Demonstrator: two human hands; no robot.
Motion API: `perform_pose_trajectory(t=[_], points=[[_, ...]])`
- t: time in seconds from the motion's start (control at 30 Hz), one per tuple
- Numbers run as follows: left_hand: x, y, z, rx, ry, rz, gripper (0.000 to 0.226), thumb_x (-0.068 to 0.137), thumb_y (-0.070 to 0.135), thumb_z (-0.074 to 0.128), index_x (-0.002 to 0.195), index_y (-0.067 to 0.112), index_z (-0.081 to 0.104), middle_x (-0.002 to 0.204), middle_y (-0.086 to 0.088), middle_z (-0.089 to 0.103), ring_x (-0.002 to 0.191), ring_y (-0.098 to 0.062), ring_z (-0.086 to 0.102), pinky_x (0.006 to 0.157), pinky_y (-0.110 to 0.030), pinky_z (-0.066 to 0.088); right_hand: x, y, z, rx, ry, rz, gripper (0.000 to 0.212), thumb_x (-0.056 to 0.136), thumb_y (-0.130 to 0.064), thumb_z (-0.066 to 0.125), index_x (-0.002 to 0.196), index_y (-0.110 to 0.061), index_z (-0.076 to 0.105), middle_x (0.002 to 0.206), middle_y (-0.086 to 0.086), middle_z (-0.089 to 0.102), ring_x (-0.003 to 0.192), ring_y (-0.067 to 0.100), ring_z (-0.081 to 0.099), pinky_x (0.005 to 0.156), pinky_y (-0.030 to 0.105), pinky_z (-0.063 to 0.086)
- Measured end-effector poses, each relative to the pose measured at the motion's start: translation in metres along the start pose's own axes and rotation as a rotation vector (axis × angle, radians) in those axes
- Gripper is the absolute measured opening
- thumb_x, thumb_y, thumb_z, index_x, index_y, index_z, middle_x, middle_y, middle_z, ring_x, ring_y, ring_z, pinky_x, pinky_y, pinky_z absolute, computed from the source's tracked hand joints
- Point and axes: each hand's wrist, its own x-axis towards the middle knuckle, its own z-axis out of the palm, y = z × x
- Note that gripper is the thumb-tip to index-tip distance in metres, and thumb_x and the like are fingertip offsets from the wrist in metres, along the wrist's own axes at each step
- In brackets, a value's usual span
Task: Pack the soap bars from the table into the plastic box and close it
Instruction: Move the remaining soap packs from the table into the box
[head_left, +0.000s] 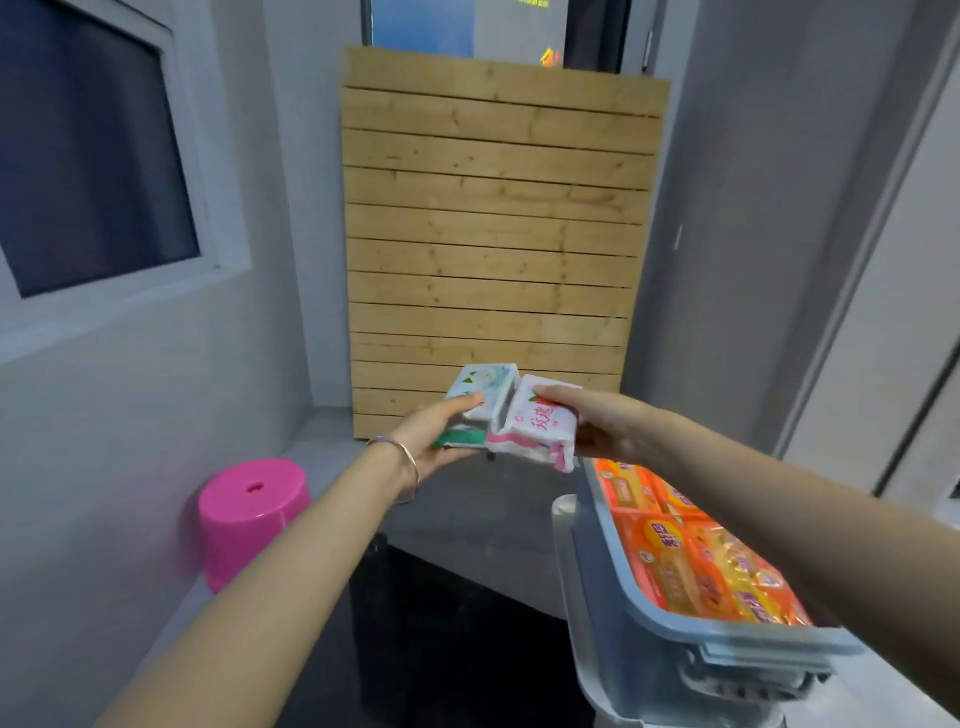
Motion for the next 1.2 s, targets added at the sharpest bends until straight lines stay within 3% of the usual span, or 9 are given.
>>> perform_pose_trajectory(t=[0.17, 0.23, 0.33, 0.47, 0.67, 0.8, 0.93, 1.07, 1.2], points=[[-0.008, -0.008, 0.034, 0.051, -0.027, -0.01, 0.032, 0.085, 0.018, 0.062, 0.114, 0.006, 0.057, 0.088, -0.006, 0.066, 0.076, -0.017, 0.064, 0.058, -0.024, 0.058, -0.026, 0.004, -0.067, 0.111, 0.311, -0.057, 0.031, 0.089, -0.034, 0.059, 0.066, -0.014, 0.051, 0.05, 0.003, 0.051, 0.036, 0.01, 0.046, 0.028, 0.014, 0.028], [-0.011, -0.011, 0.041, 0.057, -0.036, -0.012, 0.036, 0.085, 0.017, 0.063, 0.117, 0.004, 0.056, 0.089, -0.007, 0.066, 0.076, -0.016, 0.064, 0.057, -0.024, 0.058, -0.03, 0.014, -0.086, 0.156, 0.385, -0.014, 0.025, 0.089, -0.031, 0.06, 0.078, -0.009, 0.057, 0.048, 0.004, 0.057, 0.037, 0.012, 0.053, 0.029, 0.016, 0.035], [-0.014, -0.016, 0.051, 0.087, -0.066, -0.01, 0.037, 0.083, 0.018, 0.065, 0.118, 0.007, 0.057, 0.092, -0.008, 0.068, 0.076, -0.016, 0.064, 0.059, -0.023, 0.058, -0.025, 0.035, -0.1, 0.218, 0.415, 0.063, 0.025, 0.093, -0.028, 0.057, 0.102, -0.005, 0.058, 0.073, 0.011, 0.062, 0.06, 0.019, 0.061, 0.039, 0.022, 0.051], [-0.015, -0.02, 0.062, 0.127, -0.093, -0.006, 0.037, 0.083, 0.02, 0.065, 0.117, 0.008, 0.059, 0.099, -0.01, 0.067, 0.076, -0.016, 0.065, 0.062, -0.023, 0.058, -0.011, 0.054, -0.1, 0.485, 0.394, 0.118, 0.024, 0.095, -0.011, 0.052, 0.114, 0.003, 0.054, 0.12, 0.021, 0.062, 0.107, 0.032, 0.064, 0.084, 0.037, 0.057], [-0.013, -0.025, 0.07, 0.248, -0.149, -0.004, 0.034, 0.08, 0.023, 0.069, 0.111, 0.01, 0.063, 0.084, -0.004, 0.073, 0.066, -0.01, 0.069, 0.06, -0.024, 0.059, -0.006, 0.062, -0.104, 0.6, 0.374, 0.114, 0.039, 0.095, -0.003, 0.05, 0.133, 0.002, 0.041, 0.132, 0.024, 0.054, 0.116, 0.035, 0.06, 0.099, 0.038, 0.05], [-0.007, -0.029, 0.08, 0.333, -0.175, 0.017, 0.034, 0.077, 0.026, 0.072, 0.107, 0.01, 0.067, 0.084, -0.004, 0.074, 0.067, -0.011, 0.07, 0.059, -0.025, 0.058, -0.022, 0.055, -0.114, 0.22, 0.308, 0.18, 0.017, 0.095, -0.011, 0.051, 0.109, -0.003, 0.046, 0.106, 0.023, 0.066, 0.083, 0.03, 0.069, 0.062, 0.034, 0.06], [0.002, -0.035, 0.1, 0.419, -0.224, 0.031, 0.027, 0.074, 0.026, 0.075, 0.098, 0.016, 0.07, 0.07, 0.004, 0.074, 0.058, -0.006, 0.068, 0.05, -0.02, 0.053, -0.037, 0.05, -0.133, -0.122, 0.322, -0.001, 0.026, 0.096, -0.026, 0.051, 0.112, -0.006, 0.048, 0.085, 0.015, 0.071, 0.061, 0.022, 0.065, 0.05, 0.027, 0.057], [0.013, -0.044, 0.137, 0.516, -0.258, 0.048, 0.026, 0.069, 0.032, 0.078, 0.088, 0.018, 0.07, 0.066, 0.006, 0.073, 0.056, -0.005, 0.067, 0.047, -0.019, 0.051, -0.038, 0.06, -0.14, -0.364, 0.337, -0.301, 0.036, 0.093, -0.041, 0.052, 0.119, -0.018, 0.054, 0.095, -0.002, 0.064, 0.077, 0.011, 0.063, 0.058, 0.016, 0.052], [0.027, -0.051, 0.158, 0.623, -0.207, 0.179, 0.03, 0.069, 0.032, 0.079, 0.095, 0.019, 0.072, 0.075, 0.008, 0.073, 0.065, -0.001, 0.066, 0.052, -0.014, 0.049, -0.031, 0.077, -0.149, -0.519, 0.371, -0.305, 0.03, 0.089, -0.045, 0.056, 0.111, -0.025, 0.054, 0.103, -0.005, 0.059, 0.085, 0.002, 0.057, 0.065, 0.016, 0.042]])
